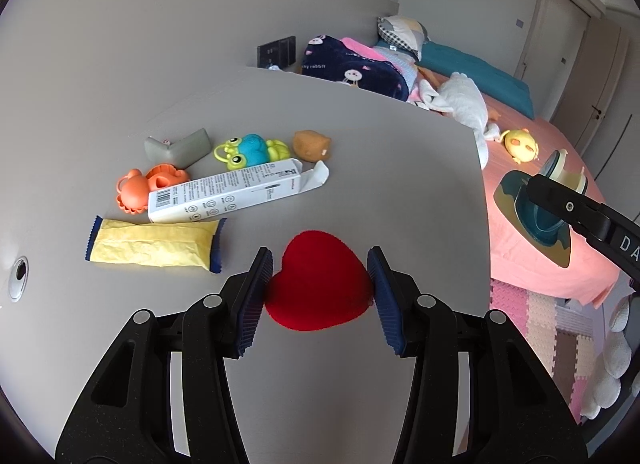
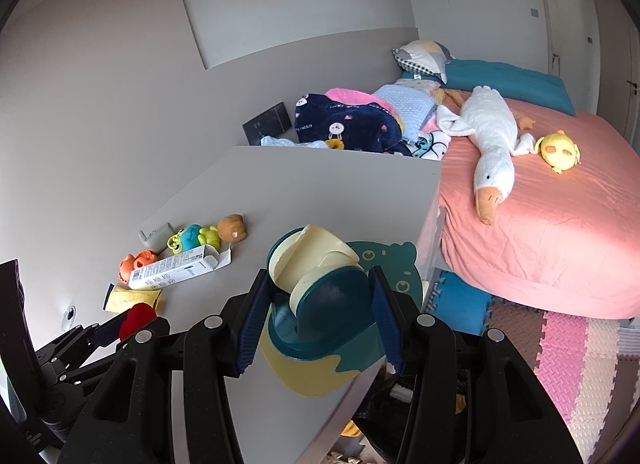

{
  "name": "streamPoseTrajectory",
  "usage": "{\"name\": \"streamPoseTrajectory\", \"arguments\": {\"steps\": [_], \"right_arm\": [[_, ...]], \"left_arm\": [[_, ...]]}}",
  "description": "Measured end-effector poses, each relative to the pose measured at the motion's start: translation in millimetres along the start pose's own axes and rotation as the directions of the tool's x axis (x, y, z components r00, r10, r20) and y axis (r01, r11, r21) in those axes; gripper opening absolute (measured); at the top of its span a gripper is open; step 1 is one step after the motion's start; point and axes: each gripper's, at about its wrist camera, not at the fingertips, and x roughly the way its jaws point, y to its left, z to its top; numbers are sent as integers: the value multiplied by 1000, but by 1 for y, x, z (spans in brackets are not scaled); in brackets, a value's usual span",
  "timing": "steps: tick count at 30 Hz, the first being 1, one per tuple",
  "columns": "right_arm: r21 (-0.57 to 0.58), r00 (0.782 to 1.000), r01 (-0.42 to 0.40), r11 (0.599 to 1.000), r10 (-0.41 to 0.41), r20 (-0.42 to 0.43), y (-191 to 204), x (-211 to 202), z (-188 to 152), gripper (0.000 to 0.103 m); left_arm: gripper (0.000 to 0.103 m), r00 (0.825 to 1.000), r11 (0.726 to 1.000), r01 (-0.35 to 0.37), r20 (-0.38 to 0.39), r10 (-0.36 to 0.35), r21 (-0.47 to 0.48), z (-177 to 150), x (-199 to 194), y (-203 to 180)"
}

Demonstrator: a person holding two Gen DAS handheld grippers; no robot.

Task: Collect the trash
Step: 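Carry the red heart and teal cup toy over the black bin and open both grippers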

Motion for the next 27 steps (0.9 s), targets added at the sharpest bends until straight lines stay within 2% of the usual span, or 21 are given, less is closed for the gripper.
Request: {"name": "streamPoseTrajectory", "arguments": {"steps": [16, 27], "right_arm": [[55, 998, 59, 997, -60, 20, -58, -37, -6, 51], [95, 993, 111, 989, -115, 33, -96, -61, -12, 51]], "left_arm": [[49, 996, 992, 86, -14, -85, 93, 2, 3, -71], [49, 988, 974, 152, -42, -147, 166, -2, 4, -122]]}}
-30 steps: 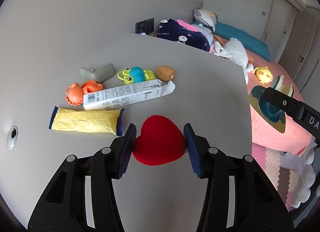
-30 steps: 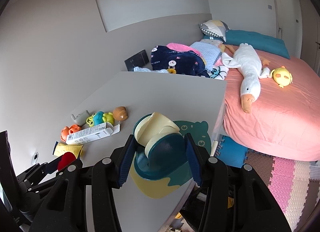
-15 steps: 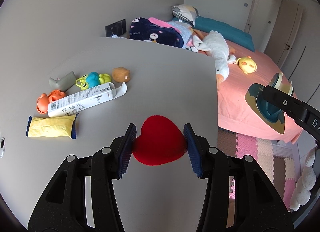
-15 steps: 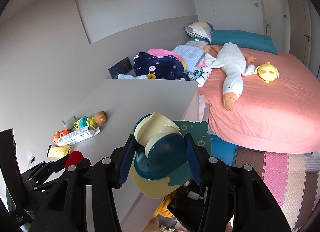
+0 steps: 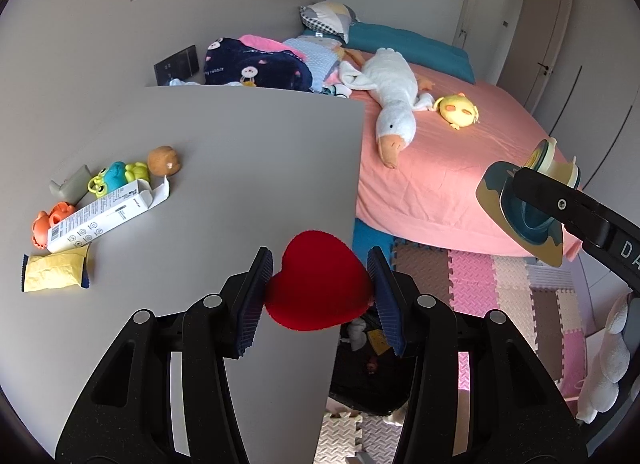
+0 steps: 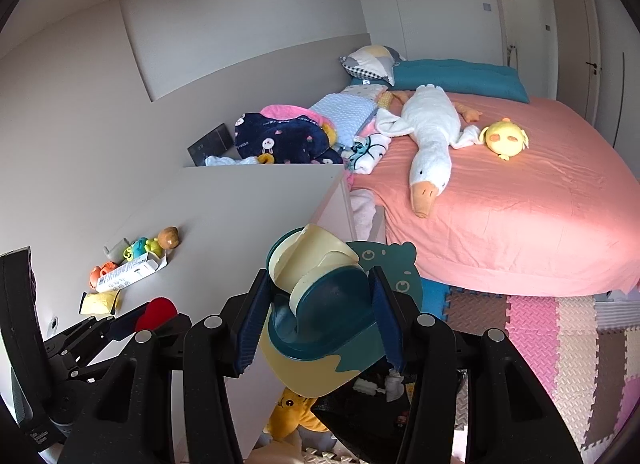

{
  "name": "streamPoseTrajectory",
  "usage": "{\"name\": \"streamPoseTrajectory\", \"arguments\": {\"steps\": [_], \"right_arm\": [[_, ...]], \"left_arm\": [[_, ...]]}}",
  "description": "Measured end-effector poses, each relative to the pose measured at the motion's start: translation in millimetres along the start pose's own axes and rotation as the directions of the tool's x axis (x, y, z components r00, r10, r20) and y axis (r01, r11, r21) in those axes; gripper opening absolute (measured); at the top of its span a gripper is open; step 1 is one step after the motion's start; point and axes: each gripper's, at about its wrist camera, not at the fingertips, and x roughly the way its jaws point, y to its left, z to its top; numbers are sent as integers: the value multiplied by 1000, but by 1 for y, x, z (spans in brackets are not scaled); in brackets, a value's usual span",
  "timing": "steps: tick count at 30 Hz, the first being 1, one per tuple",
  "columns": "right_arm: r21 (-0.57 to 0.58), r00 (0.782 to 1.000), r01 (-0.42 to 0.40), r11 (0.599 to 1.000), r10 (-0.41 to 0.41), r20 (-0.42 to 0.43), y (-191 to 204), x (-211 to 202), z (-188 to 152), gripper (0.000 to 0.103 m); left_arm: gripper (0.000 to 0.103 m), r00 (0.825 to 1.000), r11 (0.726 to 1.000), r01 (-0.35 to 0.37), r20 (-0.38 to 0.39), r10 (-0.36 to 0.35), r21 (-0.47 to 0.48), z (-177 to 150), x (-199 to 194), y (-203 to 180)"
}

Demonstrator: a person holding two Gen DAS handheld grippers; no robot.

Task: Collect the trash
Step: 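Carry the red heart and teal cup toy over the black bin and open both grippers, then grasp the yellow snack wrapper with the left gripper while the right gripper grasps the white box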

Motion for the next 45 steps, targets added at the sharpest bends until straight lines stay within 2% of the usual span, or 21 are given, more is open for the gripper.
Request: {"name": "streamPoseTrajectory", "arguments": {"steps": [10, 16, 17, 18, 19, 20, 23, 30, 38, 45], "right_arm": [[53, 999, 43, 998, -43, -5, -38, -5, 0, 51], [81, 998, 64, 995, -61, -33, -55, 3, -3, 52], [86, 996, 82, 993, -79, -37, -59, 5, -2, 56], [95, 993, 119, 988, -117, -30, -62, 5, -1, 70], [101, 987, 160, 982, -160, -9, -65, 3, -1, 76], [103, 981, 191, 976, -193, 18, -68, 0, 0, 82], [104, 970, 236, 966, -241, 36, -79, -2, 4, 83], [160, 971, 232, 959, -239, 24, -96, 1, 2, 83], [134, 978, 207, 969, -210, 8, -77, 11, -1, 83], [98, 992, 124, 987, -127, 24, -47, 16, -2, 83]], "left_arm": [[49, 998, 996, 60, -28, -58, 71, 0, 11, -39], [50, 994, 992, 88, -74, -81, 91, -3, 25, -54], [56, 991, 990, 108, -93, -100, 94, -4, 27, -58], [78, 988, 988, 120, -104, -110, 97, -5, 28, -60], [97, 990, 989, 115, -93, -106, 98, -6, 27, -61], [97, 994, 990, 99, -65, -92, 103, -7, 24, -62], [97, 996, 989, 79, -47, -74, 126, -9, 19, -60], [97, 997, 995, 57, -53, -53, 77, -8, 18, -40], [97, 998, 996, 51, -50, -47, 73, -11, 17, -35], [97, 999, 999, -1, -44, 2, 36, -13, 15, -9]]}}
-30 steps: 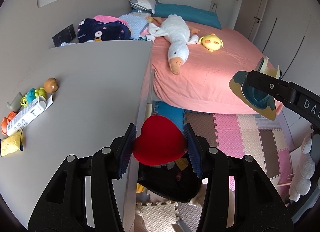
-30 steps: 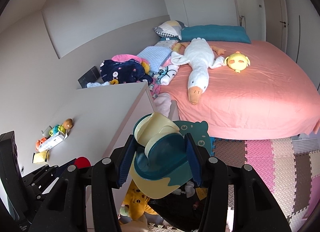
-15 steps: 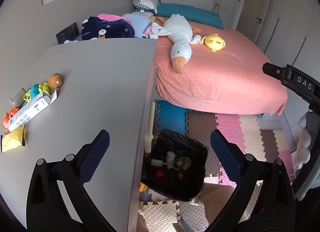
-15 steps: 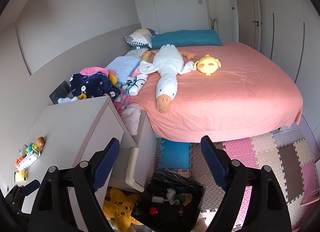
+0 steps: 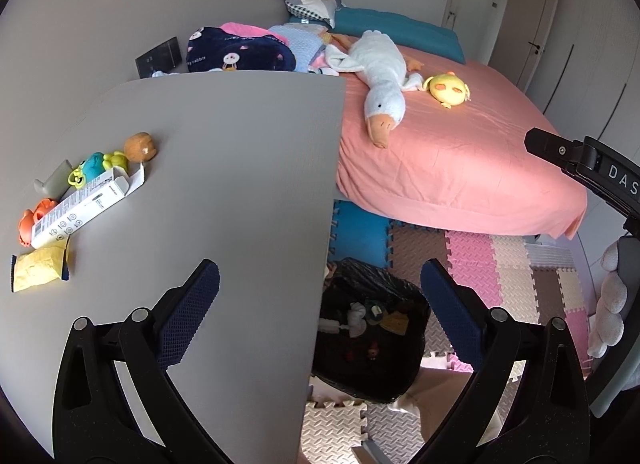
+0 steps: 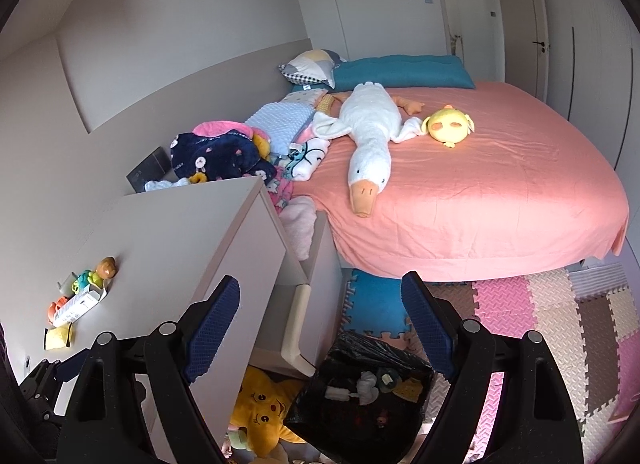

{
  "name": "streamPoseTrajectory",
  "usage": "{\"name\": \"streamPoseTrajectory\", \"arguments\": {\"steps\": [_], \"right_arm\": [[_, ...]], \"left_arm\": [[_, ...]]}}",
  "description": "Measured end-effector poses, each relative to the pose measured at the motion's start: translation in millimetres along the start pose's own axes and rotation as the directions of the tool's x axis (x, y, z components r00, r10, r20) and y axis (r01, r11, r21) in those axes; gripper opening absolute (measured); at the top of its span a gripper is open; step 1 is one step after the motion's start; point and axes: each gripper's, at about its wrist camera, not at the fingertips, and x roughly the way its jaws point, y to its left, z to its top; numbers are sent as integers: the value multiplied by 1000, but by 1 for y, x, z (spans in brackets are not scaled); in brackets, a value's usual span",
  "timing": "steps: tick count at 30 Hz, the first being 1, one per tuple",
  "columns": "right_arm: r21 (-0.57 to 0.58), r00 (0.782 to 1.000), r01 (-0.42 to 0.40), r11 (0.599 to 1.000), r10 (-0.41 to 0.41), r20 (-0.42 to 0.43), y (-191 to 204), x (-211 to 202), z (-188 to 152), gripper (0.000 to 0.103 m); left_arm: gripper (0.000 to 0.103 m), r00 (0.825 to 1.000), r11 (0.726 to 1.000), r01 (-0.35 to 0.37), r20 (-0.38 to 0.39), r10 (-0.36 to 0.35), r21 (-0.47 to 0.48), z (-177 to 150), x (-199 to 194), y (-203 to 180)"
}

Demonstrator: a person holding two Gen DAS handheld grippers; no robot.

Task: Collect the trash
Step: 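Grasp the yellow snack wrapper with the left gripper while the right gripper grasps the white box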

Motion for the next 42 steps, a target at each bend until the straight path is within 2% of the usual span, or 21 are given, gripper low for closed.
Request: {"name": "streamPoseTrajectory", "arguments": {"steps": [11, 20, 28, 34, 39, 42], "right_arm": [[-108, 996, -91, 990, 88, -30, 64, 12, -8, 83], [-187, 986, -163, 969, 153, -64, 114, 25, -15, 83], [-245, 977, -211, 946, 198, -75, 150, 34, -22, 83], [-276, 970, -242, 930, 226, -88, 174, 44, -20, 83], [-293, 966, -256, 921, 239, -94, 188, 52, -19, 83], [-305, 964, -266, 914, 245, -104, 199, 61, -15, 83]], "left_arm": [[97, 995, 989, -96, 2, 97, -117, -10, -15, 59], [97, 982, 950, -188, -13, 190, -250, -17, -24, 111], [97, 961, 881, -267, -46, 271, -391, -22, -25, 161], [97, 936, 794, -334, -78, 344, -508, -23, -26, 197], [97, 927, 727, -351, -113, 356, -591, -25, -21, 225], [97, 925, 701, -358, -131, 357, -616, -25, -17, 238]]}}
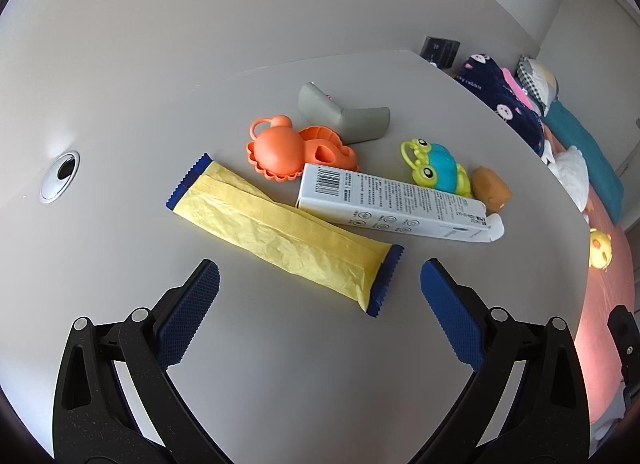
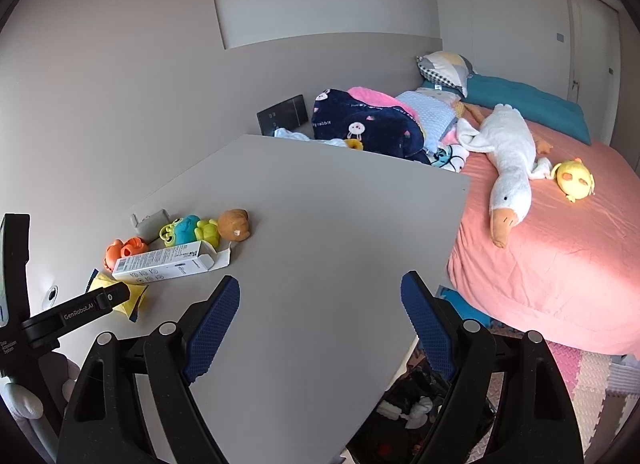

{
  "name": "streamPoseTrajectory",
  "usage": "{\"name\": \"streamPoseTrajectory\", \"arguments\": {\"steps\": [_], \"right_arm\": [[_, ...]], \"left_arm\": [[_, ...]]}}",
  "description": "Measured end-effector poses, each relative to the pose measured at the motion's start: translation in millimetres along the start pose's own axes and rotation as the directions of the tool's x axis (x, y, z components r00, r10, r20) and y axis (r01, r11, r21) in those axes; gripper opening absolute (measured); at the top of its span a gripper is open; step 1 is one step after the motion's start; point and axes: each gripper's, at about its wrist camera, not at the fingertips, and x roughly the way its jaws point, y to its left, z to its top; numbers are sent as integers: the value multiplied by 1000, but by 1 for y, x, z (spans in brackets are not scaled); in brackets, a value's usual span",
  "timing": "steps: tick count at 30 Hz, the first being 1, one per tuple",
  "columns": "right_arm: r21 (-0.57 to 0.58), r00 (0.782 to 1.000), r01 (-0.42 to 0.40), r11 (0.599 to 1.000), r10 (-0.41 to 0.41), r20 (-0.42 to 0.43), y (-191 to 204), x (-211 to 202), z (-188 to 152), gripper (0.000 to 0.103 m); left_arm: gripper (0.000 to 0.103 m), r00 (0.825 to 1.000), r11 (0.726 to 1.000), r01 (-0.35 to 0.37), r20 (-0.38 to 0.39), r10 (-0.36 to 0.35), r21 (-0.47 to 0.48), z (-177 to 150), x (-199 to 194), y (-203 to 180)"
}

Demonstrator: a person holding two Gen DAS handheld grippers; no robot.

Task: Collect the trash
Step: 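Grasp the yellow snack wrapper with the left gripper while the right gripper grasps the white box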

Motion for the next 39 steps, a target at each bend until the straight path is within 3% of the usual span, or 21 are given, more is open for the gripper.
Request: {"name": "streamPoseTrajectory", "arguments": {"steps": [11, 21, 26, 30, 32, 39], "right_arm": [[-105, 996, -83, 991, 81, -20, 43, 29, 30, 83], [-253, 991, -137, 958, 132, -36, 82, 44, 45, 83], [-324, 981, -192, 926, 174, -84, 99, 54, 40, 83], [-395, 961, -273, 877, 234, -145, 121, 64, 30, 83], [-448, 955, -294, 844, 245, -165, 134, 68, 25, 83], [-578, 951, -306, 756, 215, -223, 172, 92, 16, 83]], "left_arm": [[97, 999, 998, -23, -47, 20, -62, 18, 28, 6], [92, 995, 996, -92, -45, 92, -8, 20, 38, 6], [75, 992, 992, -123, -18, 123, 25, 18, 33, 18], [33, 987, 987, -158, 7, 158, 35, 15, 25, 34], [29, 992, 992, -128, 0, 128, 12, 14, 19, 47], [29, 992, 990, -122, 1, 123, -64, 11, -3, 83]]}}
